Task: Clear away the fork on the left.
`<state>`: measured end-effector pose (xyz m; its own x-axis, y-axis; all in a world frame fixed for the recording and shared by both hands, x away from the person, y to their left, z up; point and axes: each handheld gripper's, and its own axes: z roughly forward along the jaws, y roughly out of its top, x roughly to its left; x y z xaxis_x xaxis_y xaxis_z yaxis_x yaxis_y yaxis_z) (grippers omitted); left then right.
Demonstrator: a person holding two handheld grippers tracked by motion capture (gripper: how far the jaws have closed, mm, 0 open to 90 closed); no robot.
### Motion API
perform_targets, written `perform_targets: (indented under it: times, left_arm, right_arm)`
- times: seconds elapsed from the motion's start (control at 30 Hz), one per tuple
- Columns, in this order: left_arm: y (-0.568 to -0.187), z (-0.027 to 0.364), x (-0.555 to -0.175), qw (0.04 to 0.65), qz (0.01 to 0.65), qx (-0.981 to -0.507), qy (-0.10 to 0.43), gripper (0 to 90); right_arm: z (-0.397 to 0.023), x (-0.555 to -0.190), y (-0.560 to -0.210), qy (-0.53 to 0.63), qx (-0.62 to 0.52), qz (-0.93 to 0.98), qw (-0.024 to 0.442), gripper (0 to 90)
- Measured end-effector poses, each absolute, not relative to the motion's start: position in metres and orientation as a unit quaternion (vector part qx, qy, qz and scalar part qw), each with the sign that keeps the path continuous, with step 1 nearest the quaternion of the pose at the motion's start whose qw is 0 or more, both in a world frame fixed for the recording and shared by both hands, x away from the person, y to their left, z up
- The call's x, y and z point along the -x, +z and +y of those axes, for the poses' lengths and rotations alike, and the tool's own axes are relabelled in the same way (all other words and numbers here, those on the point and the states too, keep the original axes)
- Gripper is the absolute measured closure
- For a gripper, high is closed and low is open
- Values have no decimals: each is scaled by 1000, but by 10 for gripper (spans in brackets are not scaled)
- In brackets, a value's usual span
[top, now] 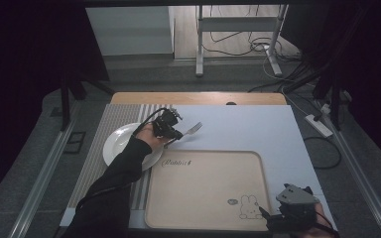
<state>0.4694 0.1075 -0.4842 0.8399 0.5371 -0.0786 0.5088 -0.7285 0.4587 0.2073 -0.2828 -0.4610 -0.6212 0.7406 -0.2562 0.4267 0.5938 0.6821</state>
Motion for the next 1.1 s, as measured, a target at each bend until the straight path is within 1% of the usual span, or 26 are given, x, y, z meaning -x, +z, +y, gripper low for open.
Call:
perform_targets:
  times: [0.3, 0.5, 0.87, 1.1]
  left_arm:
    - [-488, 102, -447, 227, 282, -932, 16, 860]
    - [-487, 104, -430, 227, 297, -928, 7, 861]
    - [-485, 106, -385, 244, 319, -915, -17, 860]
    - [-489, 103, -357, 233, 315, -920, -20, 860]
  right_arm:
    - [-283, -207, -461, 293, -342, 851, 269, 0]
    - [-283, -207, -461, 293, -342, 851, 269, 0]
    - [-283, -207, -461, 294, -341, 851, 270, 0]
    - [-283, -206, -460, 295, -340, 852, 269, 0]
